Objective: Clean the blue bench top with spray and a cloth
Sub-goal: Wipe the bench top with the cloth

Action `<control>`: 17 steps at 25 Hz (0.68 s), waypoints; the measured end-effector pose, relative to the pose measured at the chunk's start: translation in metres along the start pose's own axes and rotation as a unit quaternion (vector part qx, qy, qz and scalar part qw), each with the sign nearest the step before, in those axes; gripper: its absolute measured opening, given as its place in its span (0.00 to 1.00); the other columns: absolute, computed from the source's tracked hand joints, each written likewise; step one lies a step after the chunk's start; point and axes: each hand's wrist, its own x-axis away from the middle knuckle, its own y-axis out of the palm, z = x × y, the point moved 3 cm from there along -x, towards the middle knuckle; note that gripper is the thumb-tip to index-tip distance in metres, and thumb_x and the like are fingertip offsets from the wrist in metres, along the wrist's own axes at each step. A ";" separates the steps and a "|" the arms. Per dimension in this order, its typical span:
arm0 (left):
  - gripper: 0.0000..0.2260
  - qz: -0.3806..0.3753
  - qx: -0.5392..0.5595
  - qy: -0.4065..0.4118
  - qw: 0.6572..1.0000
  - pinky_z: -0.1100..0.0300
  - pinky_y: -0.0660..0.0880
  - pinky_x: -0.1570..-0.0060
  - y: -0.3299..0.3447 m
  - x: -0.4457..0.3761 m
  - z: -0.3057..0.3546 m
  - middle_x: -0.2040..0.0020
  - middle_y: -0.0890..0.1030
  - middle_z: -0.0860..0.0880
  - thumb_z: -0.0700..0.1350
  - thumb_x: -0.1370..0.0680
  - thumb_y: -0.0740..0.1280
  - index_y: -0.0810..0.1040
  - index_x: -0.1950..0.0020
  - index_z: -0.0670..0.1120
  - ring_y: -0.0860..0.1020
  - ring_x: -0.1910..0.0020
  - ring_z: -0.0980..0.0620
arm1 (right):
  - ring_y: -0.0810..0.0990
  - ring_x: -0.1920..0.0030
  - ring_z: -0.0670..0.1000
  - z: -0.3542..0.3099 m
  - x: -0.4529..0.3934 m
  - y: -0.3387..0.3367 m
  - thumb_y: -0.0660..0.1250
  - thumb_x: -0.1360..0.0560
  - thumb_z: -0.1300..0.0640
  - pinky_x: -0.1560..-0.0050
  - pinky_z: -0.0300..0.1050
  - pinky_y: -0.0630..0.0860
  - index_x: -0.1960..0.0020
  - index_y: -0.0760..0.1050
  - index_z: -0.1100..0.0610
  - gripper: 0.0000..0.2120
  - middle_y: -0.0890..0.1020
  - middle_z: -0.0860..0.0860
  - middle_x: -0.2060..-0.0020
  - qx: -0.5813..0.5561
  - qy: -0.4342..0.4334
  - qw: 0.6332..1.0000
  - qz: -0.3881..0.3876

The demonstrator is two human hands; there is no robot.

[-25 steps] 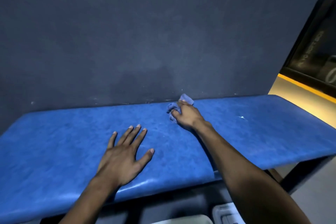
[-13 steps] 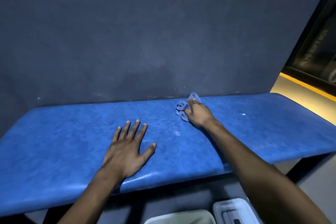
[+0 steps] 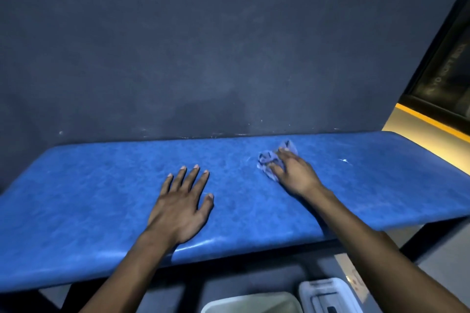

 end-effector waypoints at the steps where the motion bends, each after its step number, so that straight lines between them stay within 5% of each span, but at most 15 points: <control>1: 0.33 -0.001 -0.002 -0.001 1.000 0.48 0.41 0.21 0.000 0.000 0.000 0.17 0.48 0.56 0.65 0.23 0.38 0.48 0.18 0.58 0.42 0.18 0.52 | 0.76 0.33 0.55 -0.014 -0.019 0.004 0.61 0.21 0.40 0.41 0.48 0.73 0.39 0.77 0.45 0.15 0.78 0.51 0.33 -0.013 0.037 0.999 0.001; 3: 0.32 0.002 -0.010 -0.022 1.000 0.46 0.41 0.21 0.000 0.001 0.000 0.17 0.49 0.56 0.65 0.23 0.39 0.49 0.19 0.60 0.44 0.18 0.51 | 0.78 0.35 0.52 -0.043 -0.038 0.014 0.60 0.27 0.30 0.43 0.48 0.75 0.47 0.78 0.40 0.19 0.82 0.45 0.41 -0.050 0.054 0.997 -0.003; 5: 0.31 0.010 -0.026 -0.055 0.998 0.40 0.42 0.22 0.000 0.000 -0.002 0.17 0.51 0.56 0.66 0.23 0.42 0.51 0.19 0.63 0.46 0.18 0.46 | 0.75 0.31 0.45 -0.068 -0.014 0.020 0.62 0.31 0.27 0.39 0.45 0.74 0.43 0.78 0.36 0.22 0.81 0.40 0.39 -0.067 -0.011 0.998 -0.017; 9: 0.31 0.002 -0.033 -0.084 0.996 0.35 0.43 0.25 0.001 0.003 -0.003 0.17 0.51 0.55 0.67 0.24 0.41 0.50 0.20 0.64 0.47 0.18 0.41 | 0.72 0.30 0.38 -0.057 0.091 -0.012 0.71 0.26 0.40 0.31 0.36 0.67 0.39 0.79 0.41 0.16 0.80 0.40 0.34 -0.127 -0.096 0.986 -0.057; 14: 0.30 -0.005 -0.022 -0.084 0.996 0.35 0.41 0.24 0.001 0.003 -0.003 0.17 0.49 0.56 0.66 0.22 0.42 0.48 0.20 0.63 0.44 0.18 0.43 | 0.79 0.35 0.52 -0.003 0.021 -0.013 0.66 0.22 0.44 0.42 0.44 0.72 0.43 0.80 0.40 0.09 0.82 0.44 0.40 -0.061 0.058 0.996 0.016; 17: 0.30 -0.005 -0.019 -0.083 0.996 0.35 0.41 0.24 0.001 0.003 -0.003 0.17 0.49 0.56 0.66 0.22 0.42 0.48 0.20 0.64 0.44 0.18 0.43 | 0.77 0.32 0.48 -0.055 0.011 0.013 0.67 0.23 0.43 0.36 0.43 0.72 0.41 0.81 0.42 0.12 0.82 0.43 0.36 -0.090 -0.028 0.995 -0.019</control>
